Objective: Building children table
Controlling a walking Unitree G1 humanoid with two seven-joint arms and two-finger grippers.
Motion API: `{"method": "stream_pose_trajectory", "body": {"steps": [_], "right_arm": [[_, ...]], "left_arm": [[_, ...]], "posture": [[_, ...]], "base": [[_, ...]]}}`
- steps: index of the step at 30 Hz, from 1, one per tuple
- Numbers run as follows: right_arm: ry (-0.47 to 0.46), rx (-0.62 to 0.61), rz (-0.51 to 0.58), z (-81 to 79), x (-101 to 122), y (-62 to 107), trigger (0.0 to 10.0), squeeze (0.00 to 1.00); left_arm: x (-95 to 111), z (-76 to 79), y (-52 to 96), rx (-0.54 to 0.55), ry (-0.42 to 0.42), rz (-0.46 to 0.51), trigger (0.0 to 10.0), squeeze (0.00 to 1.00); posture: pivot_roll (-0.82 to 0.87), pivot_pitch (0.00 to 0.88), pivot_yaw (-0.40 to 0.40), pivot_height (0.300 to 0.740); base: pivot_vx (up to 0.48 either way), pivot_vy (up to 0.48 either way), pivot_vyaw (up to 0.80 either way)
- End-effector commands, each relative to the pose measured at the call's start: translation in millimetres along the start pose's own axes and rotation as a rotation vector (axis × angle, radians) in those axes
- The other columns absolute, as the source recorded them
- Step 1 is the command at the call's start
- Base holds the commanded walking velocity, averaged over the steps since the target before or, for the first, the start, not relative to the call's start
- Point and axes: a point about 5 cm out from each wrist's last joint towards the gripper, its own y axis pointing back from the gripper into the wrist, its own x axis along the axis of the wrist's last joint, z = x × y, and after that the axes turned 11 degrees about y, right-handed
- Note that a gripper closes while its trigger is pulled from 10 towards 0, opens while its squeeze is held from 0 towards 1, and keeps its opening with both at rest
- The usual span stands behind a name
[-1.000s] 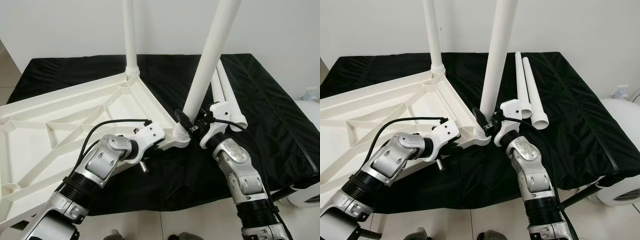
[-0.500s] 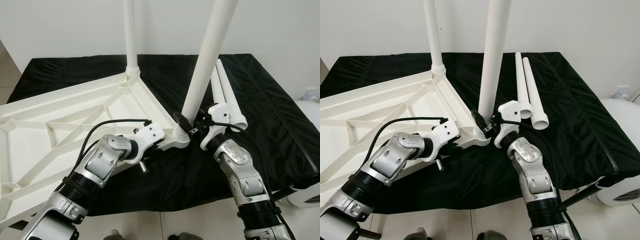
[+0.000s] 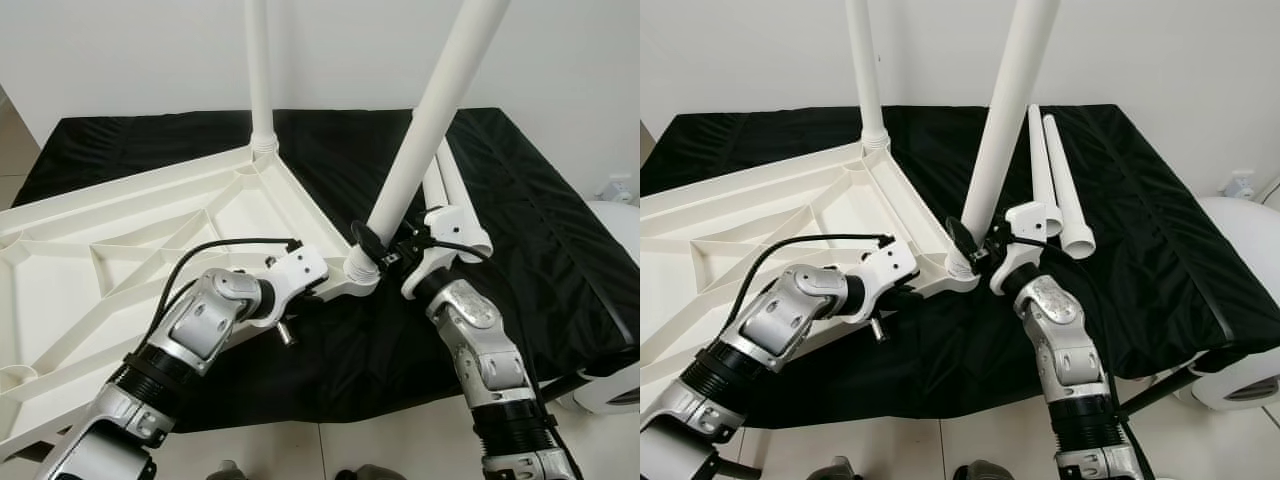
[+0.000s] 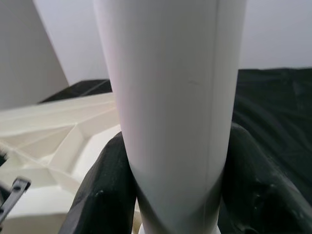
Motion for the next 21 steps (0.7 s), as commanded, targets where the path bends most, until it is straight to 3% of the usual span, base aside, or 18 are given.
{"method": "stream_pose_trajectory", "body": {"steps": [1,7,15,21], "right_arm": [[-0.101,0.055,-0.178,-17.4,-36.4,4.9,10.0,0.0],[-0.105,0.043,-0.193,-17.3,-39.1,2.1,10.0,0.0],[-0.032,0.111,-0.18,-25.7,-36.4,-6.5,10.0,0.0],[-0.014,0.133,-0.192,-22.5,-35.8,-11.3,10.0,0.0]], "left_arm": [[10.1,2.2,-1.1,-0.002,-0.049,0.011,10.0,0.0],[10.6,2.9,-1.2,-0.002,-0.054,0.013,10.0,0.0],[11.9,2.5,-0.8,0.003,-0.056,0.017,10.0,0.0],[13.3,2.4,-0.2,0.004,-0.057,0.022,10.0,0.0]], "posture": [[0.02,0.01,-0.013,0.74],[0.02,0.005,-0.017,0.74],[0.02,0.0,-0.02,0.74],[0.02,0.002,-0.023,0.74]], "base": [[0.0,0.0,0.0],[0.0,0.0,0.0],[0.0,0.0,0.0],[0.0,0.0,0.0]]}}
